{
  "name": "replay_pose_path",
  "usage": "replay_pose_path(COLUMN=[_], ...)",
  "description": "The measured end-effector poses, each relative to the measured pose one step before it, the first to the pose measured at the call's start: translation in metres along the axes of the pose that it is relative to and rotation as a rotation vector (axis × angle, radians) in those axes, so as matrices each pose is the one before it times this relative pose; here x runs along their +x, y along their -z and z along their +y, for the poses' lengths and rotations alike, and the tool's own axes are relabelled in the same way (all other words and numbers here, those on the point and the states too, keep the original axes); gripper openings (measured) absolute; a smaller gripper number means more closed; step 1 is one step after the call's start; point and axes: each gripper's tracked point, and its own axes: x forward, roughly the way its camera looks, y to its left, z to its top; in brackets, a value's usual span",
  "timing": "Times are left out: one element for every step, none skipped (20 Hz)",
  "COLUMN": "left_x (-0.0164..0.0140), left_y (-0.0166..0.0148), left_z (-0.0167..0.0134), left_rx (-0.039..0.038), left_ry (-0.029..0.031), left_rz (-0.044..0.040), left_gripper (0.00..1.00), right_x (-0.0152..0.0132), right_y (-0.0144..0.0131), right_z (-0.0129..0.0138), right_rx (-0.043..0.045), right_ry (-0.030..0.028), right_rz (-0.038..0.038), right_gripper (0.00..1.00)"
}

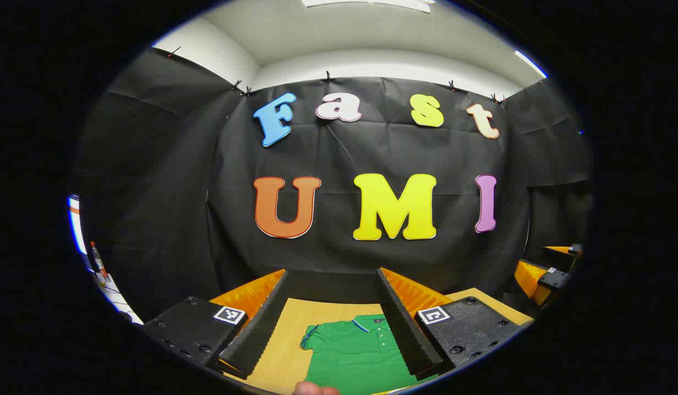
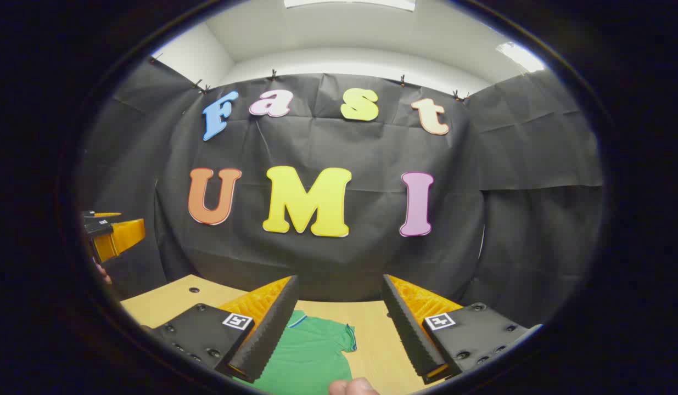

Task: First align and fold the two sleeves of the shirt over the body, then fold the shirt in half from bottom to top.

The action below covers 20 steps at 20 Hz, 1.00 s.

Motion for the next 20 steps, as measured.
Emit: replay_pose_path(left_x=[0.00075,0.00091,-0.00069,0.00104,0.00125,0.00049,0.00111,0.00001,0.00095,-0.00165,0.00059,0.00101,0.00009,0.00021,0.00032,-0.00014,-0.00040,0.00014,0.00076,-0.00063], left_y=[-0.00089,0.00032,0.00005,0.00063,0.00157,0.00146,0.00188,0.00147,0.00066,-0.00007,0.00148,0.00129,0.00195,0.00127,0.00087,0.00021,0.00119,-0.00007,-0.00029,-0.00088], left_z=[-0.00065,-0.00248,-0.00311,-0.00378,-0.00378,-0.00355,-0.00297,-0.00214,0.00023,-0.00196,0.00012,0.00037,0.00138,0.00057,-0.00041,-0.00066,0.00051,0.00028,-0.00071,-0.00069], left_rx=[0.00188,0.00238,0.00508,0.00863,0.00467,0.00362,0.00120,-0.00057,-0.00075,-0.00081,-0.00186,-0.00189,-0.00057,-0.00063,-0.00125,-0.00063,0.00036,-0.00116,-0.00087,0.00003], left_ry=[0.00493,0.00545,0.00565,0.00464,0.00929,0.00801,0.00748,0.00436,0.00329,0.00052,-0.00074,-0.00356,-0.00320,-0.00298,-0.00264,-0.00147,-0.00280,-0.00383,-0.00003,0.00029], left_rz=[-0.00551,-0.00368,-0.00308,-0.00278,-0.00176,0.00151,0.00211,0.00296,0.00264,0.00175,0.00309,0.00338,0.00292,0.00343,0.00226,0.00114,-0.00037,-0.00305,-0.00070,0.00213], left_gripper=[0.98,0.98,0.98,0.98,0.98,0.98,0.98,0.98,0.98,0.98,0.98,0.98,0.98,0.98,0.98,0.98,0.98,0.98,0.98,0.98], right_x=[0.00349,0.00083,-0.00002,0.00003,-0.00061,0.00002,0.00069,0.00135,-0.00028,0.00179,0.00135,0.00065,0.00092,0.00116,0.00067,0.00082,0.00023,0.00189,0.00210,0.00238], right_y=[0.00106,0.00121,0.00220,0.00205,0.00054,0.00050,0.00137,0.00152,0.00182,0.00158,0.00381,0.00335,0.00177,0.00107,0.00070,0.00071,0.00174,0.00107,0.00377,0.00356], right_z=[-0.00121,-0.00094,-0.00102,-0.00074,-0.00188,-0.00135,-0.00293,-0.00150,-0.00091,-0.00123,-0.00134,-0.00032,-0.00010,-0.00092,-0.00025,0.00021,-0.00042,-0.00021,-0.00003,0.00023], right_rx=[-0.00335,-0.00341,-0.00254,-0.00335,0.00001,0.00076,-0.00189,-0.00194,0.00082,0.00244,0.00331,0.00143,-0.00115,-0.00323,-0.00144,-0.00019,-0.00279,-0.00579,-0.00488,-0.00326], right_ry=[0.00176,0.00032,0.00088,0.00068,-0.00020,0.00207,0.00206,0.00079,-0.00223,-0.00082,-0.00136,-0.00155,-0.00111,-0.00103,-0.00150,-0.00162,-0.00105,-0.00218,-0.00400,-0.00367], right_rz=[0.00466,0.00583,0.00655,0.00720,0.00415,0.00367,0.00485,0.00538,0.00554,0.00701,0.01101,0.01130,0.00640,0.00310,0.00228,0.00251,0.00292,0.00613,0.00843,0.01136], right_gripper=[0.98,0.98,0.98,0.98,0.98,0.98,0.98,0.98,0.98,0.98,0.98,0.98,0.98,0.98,0.98,0.98,0.98,0.98,0.98,0.98])
